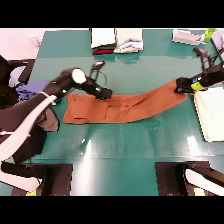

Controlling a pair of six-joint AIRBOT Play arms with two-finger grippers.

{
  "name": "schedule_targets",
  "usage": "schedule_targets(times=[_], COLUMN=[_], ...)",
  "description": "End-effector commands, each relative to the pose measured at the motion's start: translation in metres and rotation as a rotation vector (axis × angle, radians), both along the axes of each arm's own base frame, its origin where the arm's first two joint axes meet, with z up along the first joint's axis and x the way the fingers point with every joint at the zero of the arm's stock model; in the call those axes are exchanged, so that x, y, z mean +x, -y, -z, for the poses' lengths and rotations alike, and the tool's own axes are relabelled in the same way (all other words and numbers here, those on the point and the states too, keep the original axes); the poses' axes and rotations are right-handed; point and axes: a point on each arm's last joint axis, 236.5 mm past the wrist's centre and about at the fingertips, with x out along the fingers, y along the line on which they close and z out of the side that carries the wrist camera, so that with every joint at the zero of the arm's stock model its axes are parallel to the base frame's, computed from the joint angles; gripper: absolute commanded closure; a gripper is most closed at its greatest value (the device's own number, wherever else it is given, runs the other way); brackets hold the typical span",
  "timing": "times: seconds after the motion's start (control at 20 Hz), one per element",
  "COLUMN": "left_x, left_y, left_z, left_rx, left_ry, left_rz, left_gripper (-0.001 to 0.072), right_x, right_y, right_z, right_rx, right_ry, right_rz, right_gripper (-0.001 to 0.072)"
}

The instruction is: Fold the shirts.

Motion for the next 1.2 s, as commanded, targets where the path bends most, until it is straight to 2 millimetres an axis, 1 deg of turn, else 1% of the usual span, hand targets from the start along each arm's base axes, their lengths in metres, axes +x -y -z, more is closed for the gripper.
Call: schedule_targets(times=[0.0, 0.05, 0.15, 0.3, 0.4, 0.5, 0.6, 0.65, 0.7, 0.75, 0.8, 0.9, 1.0, 1.05, 1.15], left_x=[-0.023, -0.03, -0.039, -0.047, -0.048, -0.046, -0.035, -0.026, -0.014, -0.002, 0.01, 0.033, 0.047, 0.05, 0.047], left_y=[0.056, 0.064, 0.072, 0.075, 0.07, 0.061, 0.047, 0.038, 0.025, 0.005, -0.018, -0.075, -0.138, -0.168, -0.225], left_z=[0.024, 0.03, 0.041, 0.048, 0.05, 0.052, 0.042, 0.029, 0.014, -0.005, -0.024, -0.068, -0.116, -0.138, -0.181], left_rx=[-0.013, -0.013, -0.003, 0.006, 0.021, 0.053, 0.056, 0.05, 0.051, 0.065, 0.089, 0.147, 0.204, 0.228, 0.27], left_ry=[-0.037, -0.046, -0.064, -0.083, -0.093, -0.093, -0.087, -0.063, -0.029, 0.015, 0.063, 0.172, 0.276, 0.323, 0.408], left_rz=[0.093, 0.109, 0.129, 0.142, 0.148, 0.153, 0.116, 0.098, 0.077, 0.058, 0.036, -0.037, -0.134, -0.185, -0.294], left_gripper=[0.0677, 0.0677, 0.0676, 0.0676, 0.0676, 0.0676, 0.0676, 0.0676, 0.0676, 0.0676, 0.0675, 0.0675, 0.0675, 0.0675, 0.0675], right_x=[-0.008, -0.008, -0.007, -0.004, -0.002, -0.001, 0.0, 0.0, 0.0, 0.0, 0.0, -0.001, -0.005, -0.008, -0.01], right_y=[-0.04, -0.05, -0.071, -0.105, -0.124, -0.139, -0.154, -0.161, -0.171, -0.181, -0.194, -0.226, -0.275, -0.301, -0.356], right_z=[-0.07, -0.083, -0.099, -0.111, -0.112, -0.111, -0.111, -0.112, -0.112, -0.113, -0.113, -0.109, -0.103, -0.097, -0.076], right_rx=[0.035, 0.042, 0.056, 0.071, 0.079, 0.089, 0.098, 0.102, 0.108, 0.115, 0.125, 0.148, 0.231, 0.275, 0.331], right_ry=[0.152, 0.182, 0.214, 0.232, 0.228, 0.22, 0.223, 0.225, 0.23, 0.233, 0.233, 0.234, 0.224, 0.216, 0.213], right_rz=[-0.069, -0.095, -0.14, -0.225, -0.265, -0.287, -0.314, -0.328, -0.346, -0.365, -0.379, -0.427, -0.49, -0.519, -0.566], right_gripper=[0.0697, 0.0697, 0.0697, 0.0697, 0.0697, 0.0697, 0.0697, 0.0697, 0.0697, 0.0697, 0.0697, 0.0697, 0.0696, 0.0695, 0.0694])
